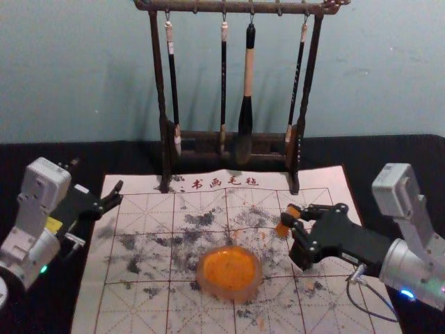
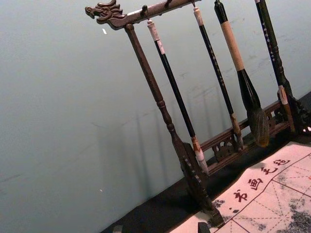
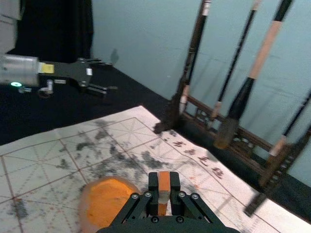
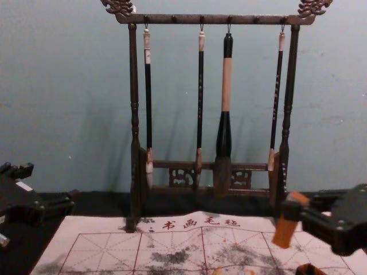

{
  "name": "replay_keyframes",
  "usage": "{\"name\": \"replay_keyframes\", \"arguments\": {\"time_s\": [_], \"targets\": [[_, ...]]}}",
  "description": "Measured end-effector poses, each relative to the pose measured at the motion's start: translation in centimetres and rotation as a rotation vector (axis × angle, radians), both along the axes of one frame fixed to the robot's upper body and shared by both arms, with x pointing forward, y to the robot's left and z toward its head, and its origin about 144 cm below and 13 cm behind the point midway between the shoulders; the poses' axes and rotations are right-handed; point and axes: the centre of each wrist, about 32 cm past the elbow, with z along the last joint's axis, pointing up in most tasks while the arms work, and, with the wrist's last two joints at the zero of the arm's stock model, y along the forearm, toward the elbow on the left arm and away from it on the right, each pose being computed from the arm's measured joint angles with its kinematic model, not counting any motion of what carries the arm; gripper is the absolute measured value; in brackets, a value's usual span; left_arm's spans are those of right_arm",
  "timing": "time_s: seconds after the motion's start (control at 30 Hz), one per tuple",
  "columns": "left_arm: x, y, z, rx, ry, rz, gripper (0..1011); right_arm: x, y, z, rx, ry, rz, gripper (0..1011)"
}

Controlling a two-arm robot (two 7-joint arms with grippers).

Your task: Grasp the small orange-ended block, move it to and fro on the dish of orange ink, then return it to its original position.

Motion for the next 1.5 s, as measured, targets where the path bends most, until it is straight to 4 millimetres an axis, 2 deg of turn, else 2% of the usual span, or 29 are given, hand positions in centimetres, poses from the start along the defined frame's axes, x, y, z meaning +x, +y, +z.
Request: {"name": "replay_keyframes", "arguments": {"time_s": [0.53,1.5], "targets": [[0.0,0.0,0.0,0.000,0.000,0.000,1001,1.4,3.4,-0.7,-0.042,0.075,0.131,100],[0.0,0.0,0.0,0.000,0.000,0.000,1001,2.5,6.4,-1.0,-0.164,0.133,0.226,100]]}}
